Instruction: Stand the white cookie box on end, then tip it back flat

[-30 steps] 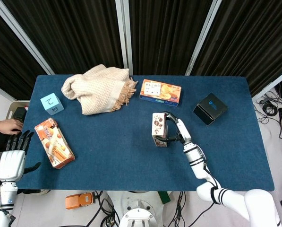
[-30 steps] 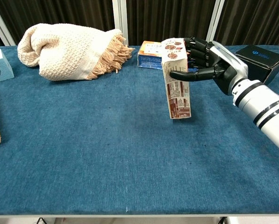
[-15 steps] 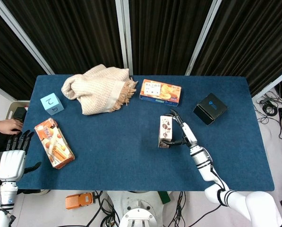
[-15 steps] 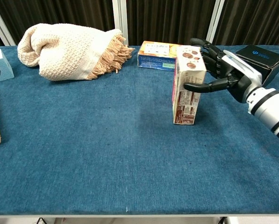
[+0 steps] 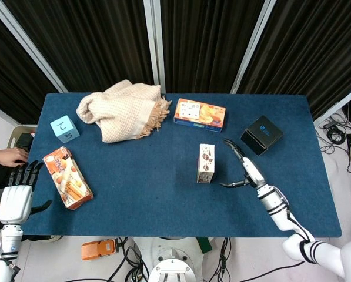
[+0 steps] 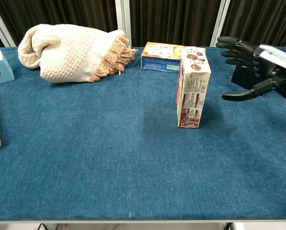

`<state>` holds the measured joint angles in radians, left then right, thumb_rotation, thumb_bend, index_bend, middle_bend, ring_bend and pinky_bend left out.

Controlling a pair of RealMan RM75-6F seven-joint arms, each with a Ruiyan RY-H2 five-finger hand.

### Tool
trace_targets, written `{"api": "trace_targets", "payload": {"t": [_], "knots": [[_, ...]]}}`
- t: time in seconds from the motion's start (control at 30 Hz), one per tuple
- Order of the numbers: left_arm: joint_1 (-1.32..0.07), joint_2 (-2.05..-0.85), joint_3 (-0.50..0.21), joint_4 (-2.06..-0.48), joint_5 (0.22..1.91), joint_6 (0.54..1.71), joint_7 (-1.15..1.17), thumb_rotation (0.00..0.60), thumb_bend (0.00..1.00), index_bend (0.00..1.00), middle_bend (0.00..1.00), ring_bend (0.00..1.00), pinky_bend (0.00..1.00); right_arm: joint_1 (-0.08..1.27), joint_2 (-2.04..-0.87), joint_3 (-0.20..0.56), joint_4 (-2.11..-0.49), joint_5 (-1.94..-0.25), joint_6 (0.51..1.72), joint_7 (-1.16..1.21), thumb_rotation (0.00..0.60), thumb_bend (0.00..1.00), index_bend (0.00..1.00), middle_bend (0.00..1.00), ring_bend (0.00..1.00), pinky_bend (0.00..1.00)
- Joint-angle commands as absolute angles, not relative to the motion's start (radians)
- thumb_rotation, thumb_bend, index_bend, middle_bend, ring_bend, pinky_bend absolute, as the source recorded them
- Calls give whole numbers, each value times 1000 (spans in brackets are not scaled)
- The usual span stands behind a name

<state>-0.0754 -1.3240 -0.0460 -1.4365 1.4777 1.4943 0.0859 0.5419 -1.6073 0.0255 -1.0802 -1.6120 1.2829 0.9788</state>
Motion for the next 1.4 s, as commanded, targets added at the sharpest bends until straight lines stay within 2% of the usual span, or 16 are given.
{"api": "trace_targets", "payload": {"t": [0.03, 0.2, 0.4, 0.57, 0.93, 1.1, 1.17, 1.27, 1.4], "knots": [[-80, -1326, -47, -1440, 1480, 1490, 89, 600, 0, 71, 56, 0, 0, 524, -1383, 31, -1394, -1564, 1241, 757, 600, 43, 0, 0, 0, 0], [-92, -1325, -49, -1452, 1489, 1483, 84, 600, 0, 71, 56, 0, 0, 556, -1221, 93, -1729, -1411, 1119, 549, 600, 33, 0, 0, 0, 0], [-97, -1323, -52, -1456, 1486, 1479, 86, 600, 0, 71, 56, 0, 0, 633, -1197, 159, -1889, -1200, 1000, 309, 600, 32, 0, 0, 0, 0], [-97, -1325, -52, -1447, 1476, 1473, 80, 600, 0, 71, 56, 0, 0, 688, -1259, 187, -1908, -1044, 994, 96, 600, 31, 0, 0, 0, 0], [-98, -1328, -51, -1442, 1469, 1469, 78, 600, 0, 71, 57, 0, 0, 784, -1345, 212, -1883, -835, 991, -148, 600, 34, 0, 1, 0, 0], [-97, -1326, -50, -1443, 1464, 1466, 80, 600, 0, 71, 56, 0, 0, 818, -1384, 221, -1850, -754, 1000, -222, 600, 84, 6, 76, 9, 0], [-97, -1326, -50, -1443, 1463, 1466, 80, 600, 0, 71, 56, 0, 0, 831, -1395, 220, -1840, -733, 1002, -248, 600, 103, 32, 107, 38, 0], [-96, -1327, -49, -1442, 1462, 1466, 79, 600, 0, 71, 56, 0, 0, 848, -1406, 226, -1829, -700, 1007, -283, 600, 179, 169, 208, 139, 41], [-94, -1326, -48, -1440, 1458, 1465, 77, 600, 0, 71, 56, 0, 0, 852, -1413, 236, -1819, -692, 1026, -297, 600, 319, 400, 363, 322, 207]]}}
